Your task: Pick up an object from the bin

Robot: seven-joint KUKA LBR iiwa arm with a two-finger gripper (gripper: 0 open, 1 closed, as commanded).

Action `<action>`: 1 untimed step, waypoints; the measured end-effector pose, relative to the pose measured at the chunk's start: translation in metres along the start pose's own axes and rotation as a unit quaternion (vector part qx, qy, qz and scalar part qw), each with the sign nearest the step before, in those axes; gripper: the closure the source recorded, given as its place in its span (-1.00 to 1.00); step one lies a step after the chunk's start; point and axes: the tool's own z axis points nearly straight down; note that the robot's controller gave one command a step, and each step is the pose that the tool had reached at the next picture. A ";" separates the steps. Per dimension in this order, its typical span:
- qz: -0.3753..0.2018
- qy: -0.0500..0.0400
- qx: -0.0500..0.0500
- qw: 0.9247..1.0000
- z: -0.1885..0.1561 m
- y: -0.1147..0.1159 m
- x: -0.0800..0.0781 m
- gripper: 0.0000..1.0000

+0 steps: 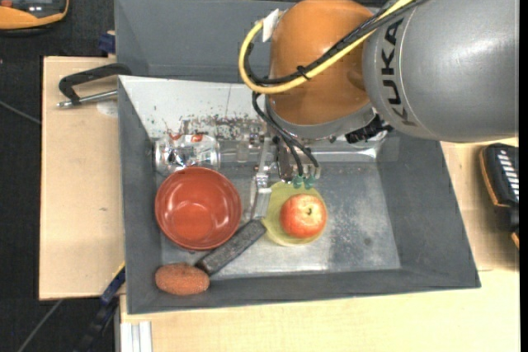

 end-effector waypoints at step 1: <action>-0.089 0.004 0.000 0.996 0.129 -0.034 0.035 -1.00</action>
Offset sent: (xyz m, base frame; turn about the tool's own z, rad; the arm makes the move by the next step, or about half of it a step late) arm -0.0340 -0.0341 -0.1251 -0.1781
